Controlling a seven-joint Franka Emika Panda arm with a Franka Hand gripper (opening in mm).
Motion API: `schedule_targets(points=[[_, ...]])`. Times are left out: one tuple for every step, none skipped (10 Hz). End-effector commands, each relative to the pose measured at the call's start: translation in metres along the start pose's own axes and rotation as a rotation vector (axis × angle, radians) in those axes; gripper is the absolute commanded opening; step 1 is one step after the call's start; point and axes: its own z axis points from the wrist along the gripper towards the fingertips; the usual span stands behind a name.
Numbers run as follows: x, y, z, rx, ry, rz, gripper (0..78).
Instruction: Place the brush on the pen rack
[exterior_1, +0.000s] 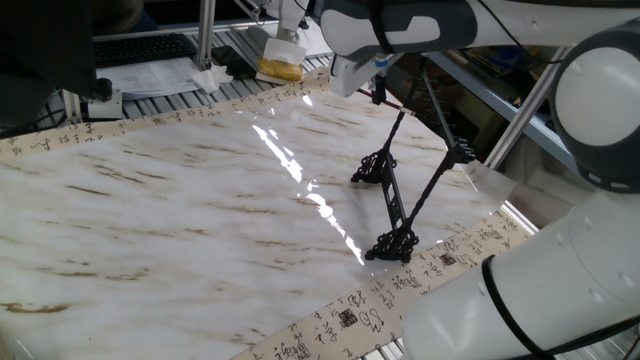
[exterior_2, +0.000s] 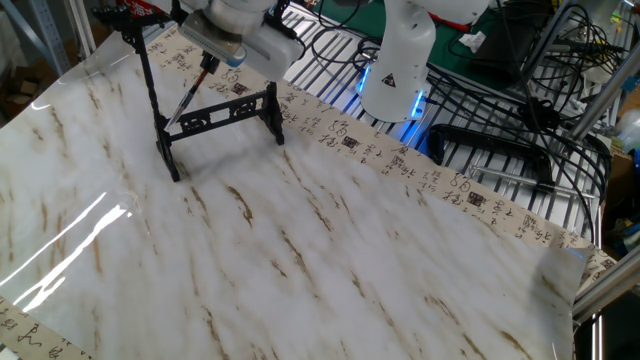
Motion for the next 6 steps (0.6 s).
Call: schedule_targets(points=[[0.0002, -0.0007, -0.0014, 0.007, -0.024, 0.018, 1.2], [0.0002, -0.0007, -0.0013, 0.013, -0.049, 0.023, 1.2], [0.0002, -0.0006, -0.0013, 0.014, -0.056, 0.024, 1.2], [0.0001, -0.0006, -0.0012, 0.014, -0.051, 0.021, 1.2], [0.0007, -0.0002, -0.0003, 0.009, -0.020, 0.014, 1.2], [0.0007, -0.0001, -0.0001, 0.012, -0.024, 0.016, 1.2]])
